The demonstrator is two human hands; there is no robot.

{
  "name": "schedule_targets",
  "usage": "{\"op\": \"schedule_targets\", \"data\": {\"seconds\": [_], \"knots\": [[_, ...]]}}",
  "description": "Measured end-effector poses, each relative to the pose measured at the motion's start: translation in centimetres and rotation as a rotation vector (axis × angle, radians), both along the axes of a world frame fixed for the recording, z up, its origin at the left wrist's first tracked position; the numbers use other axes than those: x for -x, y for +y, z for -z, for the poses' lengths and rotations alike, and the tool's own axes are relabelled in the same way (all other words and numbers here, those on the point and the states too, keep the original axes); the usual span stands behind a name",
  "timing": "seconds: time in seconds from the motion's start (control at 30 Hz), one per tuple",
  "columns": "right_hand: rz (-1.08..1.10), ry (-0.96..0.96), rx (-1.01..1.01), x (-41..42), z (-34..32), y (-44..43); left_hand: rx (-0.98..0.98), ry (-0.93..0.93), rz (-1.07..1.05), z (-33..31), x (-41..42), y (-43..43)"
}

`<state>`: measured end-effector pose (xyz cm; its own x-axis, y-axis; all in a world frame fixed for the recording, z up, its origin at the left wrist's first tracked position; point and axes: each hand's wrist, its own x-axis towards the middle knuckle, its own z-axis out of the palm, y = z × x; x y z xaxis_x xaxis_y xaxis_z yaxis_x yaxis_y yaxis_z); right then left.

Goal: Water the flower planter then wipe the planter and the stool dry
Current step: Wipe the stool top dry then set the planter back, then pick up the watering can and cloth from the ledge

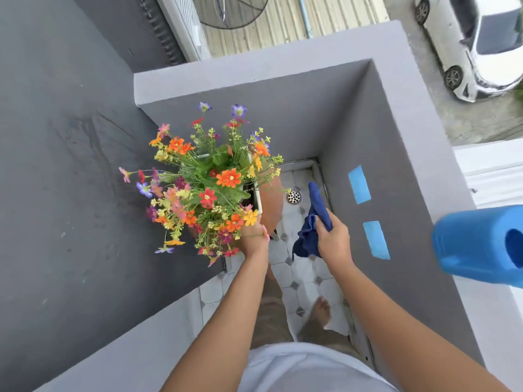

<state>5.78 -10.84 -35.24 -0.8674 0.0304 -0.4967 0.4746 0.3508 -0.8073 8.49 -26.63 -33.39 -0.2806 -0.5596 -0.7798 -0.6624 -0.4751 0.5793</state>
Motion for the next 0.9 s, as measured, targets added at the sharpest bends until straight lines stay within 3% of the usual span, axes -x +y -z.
{"op": "schedule_targets", "data": {"seconds": [0.2,0.37,0.47,0.57,0.7,0.77,0.9], "knots": [[-0.011,0.127,0.079,-0.9,-5.9,5.3,0.052,0.031,-0.082,-1.7,0.4,2.4],[-0.057,0.391,0.175,-0.5,-15.2,8.9,0.119,0.029,0.508,-4.2,-1.1,8.0],[-0.025,0.577,0.231,-0.3,-21.3,13.1,0.282,0.236,0.533,-9.0,0.1,12.7],[0.075,0.712,0.234,-0.2,-25.3,18.8,0.288,0.536,0.460,-14.8,1.5,18.2],[0.278,0.765,0.173,-0.5,-27.2,26.3,0.296,0.713,0.489,-19.7,2.0,26.3],[0.376,0.757,0.155,-0.5,-27.2,29.2,0.196,0.688,0.558,-20.0,2.2,30.0],[0.539,0.725,0.163,-1.3,-27.2,34.3,-0.381,0.467,0.484,-18.8,2.7,36.6]]}}
